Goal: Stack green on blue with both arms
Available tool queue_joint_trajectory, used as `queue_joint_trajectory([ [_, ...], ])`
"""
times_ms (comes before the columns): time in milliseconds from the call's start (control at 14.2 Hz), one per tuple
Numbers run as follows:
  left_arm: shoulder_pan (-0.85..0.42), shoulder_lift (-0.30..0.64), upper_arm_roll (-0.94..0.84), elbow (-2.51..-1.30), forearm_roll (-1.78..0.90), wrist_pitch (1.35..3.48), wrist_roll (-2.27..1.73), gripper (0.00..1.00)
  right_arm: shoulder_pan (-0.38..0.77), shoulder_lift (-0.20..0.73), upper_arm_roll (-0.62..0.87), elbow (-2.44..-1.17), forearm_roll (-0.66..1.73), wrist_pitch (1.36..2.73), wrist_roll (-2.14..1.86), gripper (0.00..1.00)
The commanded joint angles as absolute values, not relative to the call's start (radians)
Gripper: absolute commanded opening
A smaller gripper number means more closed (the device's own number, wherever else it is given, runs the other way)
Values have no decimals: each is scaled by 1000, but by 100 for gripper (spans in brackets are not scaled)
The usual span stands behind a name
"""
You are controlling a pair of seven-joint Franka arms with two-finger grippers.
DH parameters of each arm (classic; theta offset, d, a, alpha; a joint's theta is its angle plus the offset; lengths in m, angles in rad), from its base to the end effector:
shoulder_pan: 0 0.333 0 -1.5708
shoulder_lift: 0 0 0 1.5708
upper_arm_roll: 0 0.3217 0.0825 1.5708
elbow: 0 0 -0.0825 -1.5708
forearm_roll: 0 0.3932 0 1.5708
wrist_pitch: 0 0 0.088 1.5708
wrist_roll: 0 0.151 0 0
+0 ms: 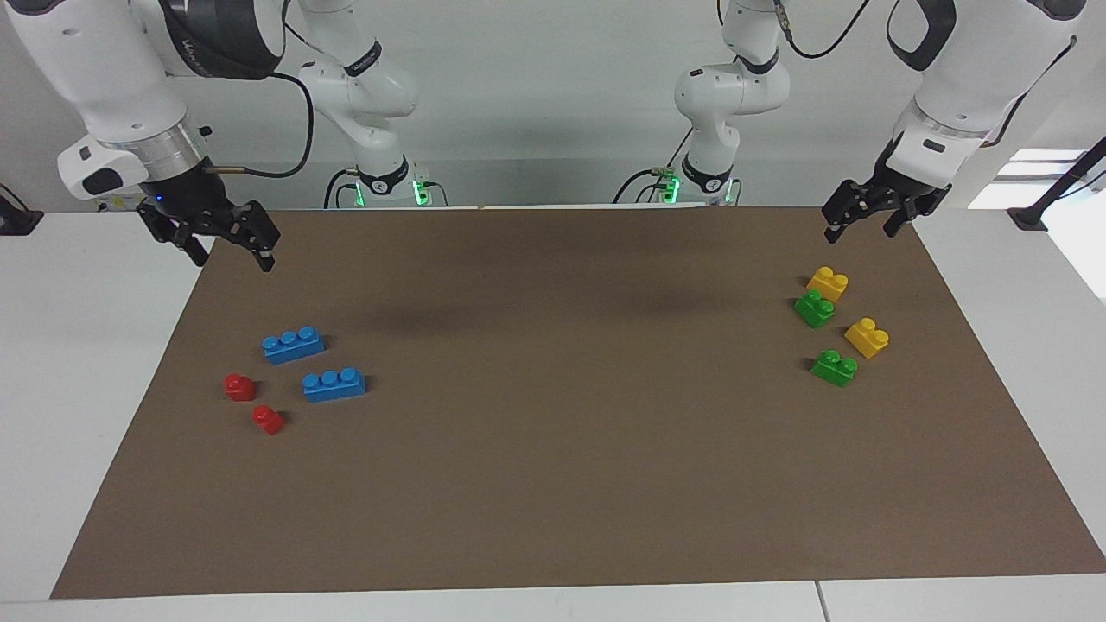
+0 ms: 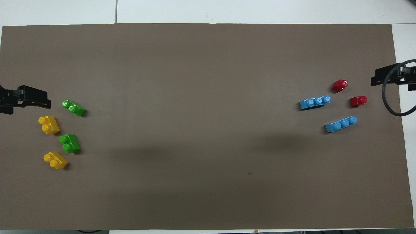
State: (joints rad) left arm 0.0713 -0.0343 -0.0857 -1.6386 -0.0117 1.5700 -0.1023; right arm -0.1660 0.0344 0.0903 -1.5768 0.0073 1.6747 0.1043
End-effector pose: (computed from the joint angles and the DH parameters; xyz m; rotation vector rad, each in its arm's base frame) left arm 0.5499 -0.0104 0.5726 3.1313 0.1382 -0.0547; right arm 0.5854 -0.0441 0.5732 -3.1160 0.2823 -0.0993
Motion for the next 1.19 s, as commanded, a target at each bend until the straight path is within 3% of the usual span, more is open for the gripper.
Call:
queue_joint_trajectory([
  [0, 122, -121, -89, -1778, -25, 1601, -207, 100, -193, 15, 95, -1614, 5, 1721, 190, 100],
  [351, 228, -156, -89, -1854, -25, 1655, -420, 100, -189, 26, 97, -1617, 20, 1740, 712, 100],
  [632, 238, -179, -89, -1936, -25, 1747, -625, 100, -199, 57, 97, -1624, 144, 1732, 1035, 100],
  [1123, 256, -158, -89, -2057, -25, 1896, -702, 100, -252, 210, 97, -1617, 291, 1730, 1154, 100],
])
